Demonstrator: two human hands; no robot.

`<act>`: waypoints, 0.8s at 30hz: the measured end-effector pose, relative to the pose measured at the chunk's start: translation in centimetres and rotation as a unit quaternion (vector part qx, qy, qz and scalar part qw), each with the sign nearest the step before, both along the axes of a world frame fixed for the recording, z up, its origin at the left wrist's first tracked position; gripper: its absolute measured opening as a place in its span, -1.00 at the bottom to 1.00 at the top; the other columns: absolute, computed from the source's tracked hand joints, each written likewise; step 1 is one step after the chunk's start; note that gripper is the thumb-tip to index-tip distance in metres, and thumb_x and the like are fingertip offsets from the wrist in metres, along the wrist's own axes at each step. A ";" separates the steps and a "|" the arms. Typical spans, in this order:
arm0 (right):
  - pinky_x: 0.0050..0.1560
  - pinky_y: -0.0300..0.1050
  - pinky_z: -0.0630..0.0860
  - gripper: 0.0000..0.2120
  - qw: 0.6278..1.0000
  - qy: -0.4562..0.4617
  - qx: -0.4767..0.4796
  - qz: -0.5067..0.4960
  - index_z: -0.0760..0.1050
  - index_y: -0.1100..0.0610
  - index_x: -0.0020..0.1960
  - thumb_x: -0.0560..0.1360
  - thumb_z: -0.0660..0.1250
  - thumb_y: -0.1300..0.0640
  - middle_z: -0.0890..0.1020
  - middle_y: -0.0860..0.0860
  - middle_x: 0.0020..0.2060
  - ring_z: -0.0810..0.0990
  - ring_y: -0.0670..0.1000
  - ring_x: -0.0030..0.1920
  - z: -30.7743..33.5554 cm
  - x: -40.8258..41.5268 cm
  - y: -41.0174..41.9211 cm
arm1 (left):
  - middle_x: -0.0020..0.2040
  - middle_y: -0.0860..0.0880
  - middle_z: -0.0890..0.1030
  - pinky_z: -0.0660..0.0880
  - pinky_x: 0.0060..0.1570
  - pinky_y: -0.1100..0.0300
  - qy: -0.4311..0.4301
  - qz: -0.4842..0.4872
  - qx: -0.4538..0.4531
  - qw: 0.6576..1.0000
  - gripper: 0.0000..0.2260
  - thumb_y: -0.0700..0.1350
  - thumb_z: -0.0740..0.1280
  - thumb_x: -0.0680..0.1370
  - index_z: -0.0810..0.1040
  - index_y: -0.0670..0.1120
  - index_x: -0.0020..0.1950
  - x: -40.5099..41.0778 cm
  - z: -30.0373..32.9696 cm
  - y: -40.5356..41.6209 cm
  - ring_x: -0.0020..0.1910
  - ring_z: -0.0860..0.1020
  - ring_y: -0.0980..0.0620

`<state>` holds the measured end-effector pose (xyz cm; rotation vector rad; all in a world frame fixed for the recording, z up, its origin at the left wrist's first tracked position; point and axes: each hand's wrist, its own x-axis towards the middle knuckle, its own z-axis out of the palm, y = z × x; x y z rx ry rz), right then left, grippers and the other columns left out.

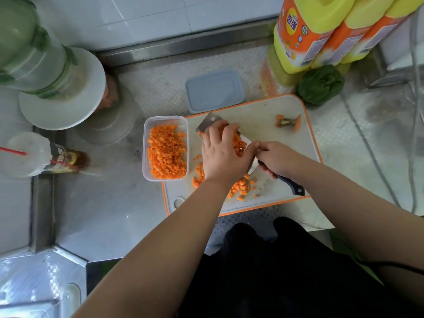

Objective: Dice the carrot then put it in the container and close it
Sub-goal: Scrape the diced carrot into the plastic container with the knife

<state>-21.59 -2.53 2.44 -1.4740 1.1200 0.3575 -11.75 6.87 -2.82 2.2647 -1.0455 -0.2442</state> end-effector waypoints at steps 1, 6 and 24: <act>-0.48 -0.12 0.28 -0.78 1.000 -0.004 -0.003 0.008 0.45 0.08 -0.10 0.65 0.08 0.13 0.43 0.09 -0.41 0.30 0.01 -0.48 0.5 0.3 0.1 | 0.22 -0.11 0.49 0.40 0.23 -0.06 -0.018 0.007 -0.012 1.000 -0.52 0.24 0.30 0.45 0.58 -0.09 0.17 0.1 0.2 0.2 0.21 0.42 -0.17; -0.42 -0.09 0.33 -0.79 0.997 -0.030 -0.022 0.066 0.43 -0.03 -0.08 0.65 0.07 0.10 0.45 0.10 -0.37 0.36 0.06 -0.42 2.5 2.5 1.2 | 0.17 -0.09 0.50 0.36 0.17 0.01 -0.055 0.048 -0.029 0.997 -0.66 0.15 0.35 0.47 0.60 -0.05 0.10 1.7 1.4 1.6 0.17 0.42 -0.14; -0.45 -0.12 0.26 -0.77 0.999 -0.040 0.018 0.030 0.35 0.14 -0.18 0.65 0.11 0.13 0.39 0.07 -0.41 0.31 0.00 -0.48 3.4 4.8 2.6 | 0.09 -0.13 0.52 0.36 0.15 0.04 -0.048 0.057 -0.082 0.994 -0.84 -0.05 0.39 0.49 0.62 -0.10 0.00 4.5 2.2 2.5 0.11 0.43 -0.16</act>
